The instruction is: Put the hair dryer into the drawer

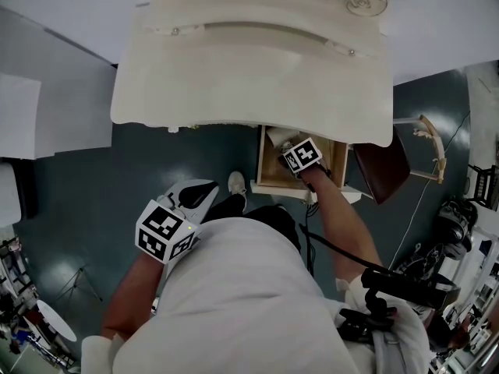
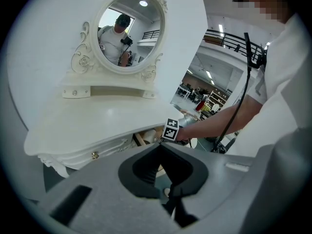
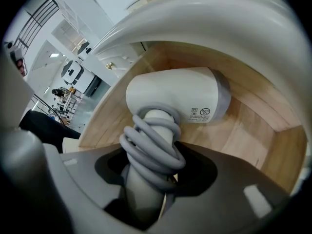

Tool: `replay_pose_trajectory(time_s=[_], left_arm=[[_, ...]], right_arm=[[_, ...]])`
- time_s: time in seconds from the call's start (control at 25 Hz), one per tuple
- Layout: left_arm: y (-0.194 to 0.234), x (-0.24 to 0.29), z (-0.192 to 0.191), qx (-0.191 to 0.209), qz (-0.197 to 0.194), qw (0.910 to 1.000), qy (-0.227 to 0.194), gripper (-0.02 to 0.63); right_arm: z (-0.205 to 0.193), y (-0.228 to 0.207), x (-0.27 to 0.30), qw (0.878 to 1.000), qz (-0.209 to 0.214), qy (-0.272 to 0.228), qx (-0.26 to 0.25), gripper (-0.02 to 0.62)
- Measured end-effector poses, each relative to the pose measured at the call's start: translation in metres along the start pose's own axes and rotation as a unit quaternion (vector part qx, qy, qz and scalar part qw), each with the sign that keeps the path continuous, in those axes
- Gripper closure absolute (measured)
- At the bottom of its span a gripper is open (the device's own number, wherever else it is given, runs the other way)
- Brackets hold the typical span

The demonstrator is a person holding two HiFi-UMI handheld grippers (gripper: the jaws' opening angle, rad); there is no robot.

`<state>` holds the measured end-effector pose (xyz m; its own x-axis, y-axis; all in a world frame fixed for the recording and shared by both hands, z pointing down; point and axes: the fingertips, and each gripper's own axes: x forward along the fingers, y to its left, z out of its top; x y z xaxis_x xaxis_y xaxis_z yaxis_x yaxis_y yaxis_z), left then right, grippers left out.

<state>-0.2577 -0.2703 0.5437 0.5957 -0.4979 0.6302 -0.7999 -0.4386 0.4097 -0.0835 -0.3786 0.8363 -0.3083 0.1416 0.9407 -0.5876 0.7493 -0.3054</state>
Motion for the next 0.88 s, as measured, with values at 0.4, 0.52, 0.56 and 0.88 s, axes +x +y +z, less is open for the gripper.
replay_pose_trajectory(time_s=[0.4, 0.52, 0.56, 0.88], left_arm=[[-0.004, 0.008, 0.000, 0.000, -0.011, 0.9999, 0.003, 0.611], [-0.009, 0.006, -0.003, 0.002, -0.015, 0.9999, 0.006, 0.611], [-0.011, 0.005, -0.004, 0.003, -0.015, 0.9999, 0.007, 0.611], [-0.021, 0.004, -0.001, 0.015, -0.024, 0.9996, 0.006, 0.611]], right_arm=[[0.000, -0.003, 0.003, 1.000, -0.014, 0.001, -0.004, 0.350], [0.000, -0.003, 0.002, 1.000, -0.016, -0.004, 0.002, 0.339], [0.000, -0.002, 0.001, 1.000, -0.017, -0.006, 0.004, 0.329], [-0.003, -0.006, -0.018, 0.999, -0.027, -0.020, 0.007, 0.293]])
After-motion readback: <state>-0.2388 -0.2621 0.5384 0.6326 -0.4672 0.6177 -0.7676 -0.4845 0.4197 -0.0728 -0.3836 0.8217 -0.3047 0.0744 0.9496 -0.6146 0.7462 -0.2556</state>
